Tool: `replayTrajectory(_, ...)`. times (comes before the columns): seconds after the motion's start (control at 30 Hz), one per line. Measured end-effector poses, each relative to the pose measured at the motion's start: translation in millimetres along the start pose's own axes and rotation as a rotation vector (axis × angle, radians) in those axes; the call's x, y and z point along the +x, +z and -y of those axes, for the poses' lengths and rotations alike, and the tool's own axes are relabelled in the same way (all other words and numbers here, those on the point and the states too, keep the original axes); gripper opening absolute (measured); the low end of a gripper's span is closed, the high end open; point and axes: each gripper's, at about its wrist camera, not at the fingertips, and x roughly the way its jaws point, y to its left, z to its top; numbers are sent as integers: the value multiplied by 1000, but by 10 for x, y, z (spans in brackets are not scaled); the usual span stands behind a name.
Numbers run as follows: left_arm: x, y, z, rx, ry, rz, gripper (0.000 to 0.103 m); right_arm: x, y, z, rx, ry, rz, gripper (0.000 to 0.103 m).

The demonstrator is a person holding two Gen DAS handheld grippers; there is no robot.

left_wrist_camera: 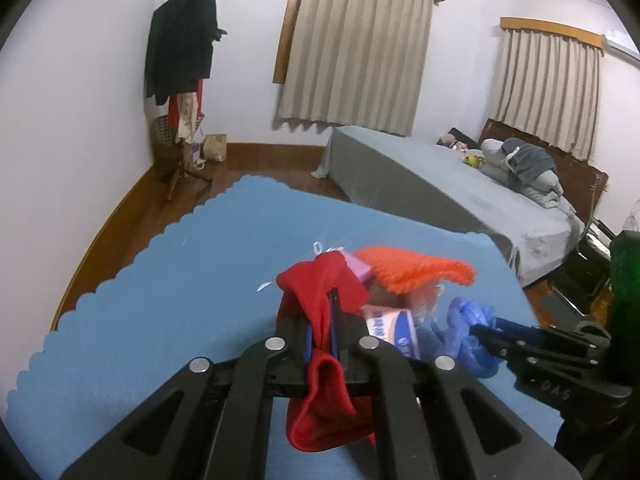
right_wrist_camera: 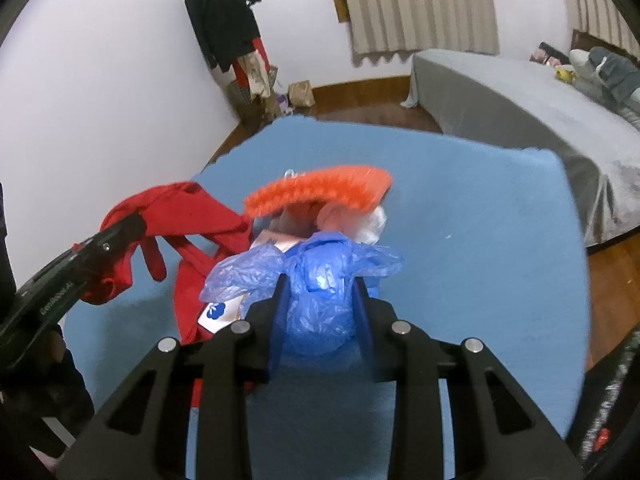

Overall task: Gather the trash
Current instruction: 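Grasp the red cloth with the left tool while the right tool grasps the blue plastic bag, then carry the red cloth and blue plastic bag toward the bin with both tools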

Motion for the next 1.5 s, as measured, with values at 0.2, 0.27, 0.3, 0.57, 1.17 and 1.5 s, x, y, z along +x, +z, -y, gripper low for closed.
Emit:
replayTrajectory(0.2,-127,121,209,17,-34,23,7,-364,33,109,3,-29,54,30)
replayTrajectory(0.27,-174,151,273,22,-51,31,7,-488,44,153,6,-35,73,30)
replayTrajectory(0.3,-201,171,316,26,-61,35,7,-533,62,165,7,-38,81,30)
replayTrajectory(0.57,-329,230,613,43,-136,46,7,-1003,43,290,28,-64,142,30)
replayTrajectory(1.17,-575,282,1281,116,-288,68,7,-1670,-49,550,78,-153,235,30)
replayTrajectory(1.5,-721,235,1672,165,-366,75,7,-2038,-253,817,134,-231,271,30)
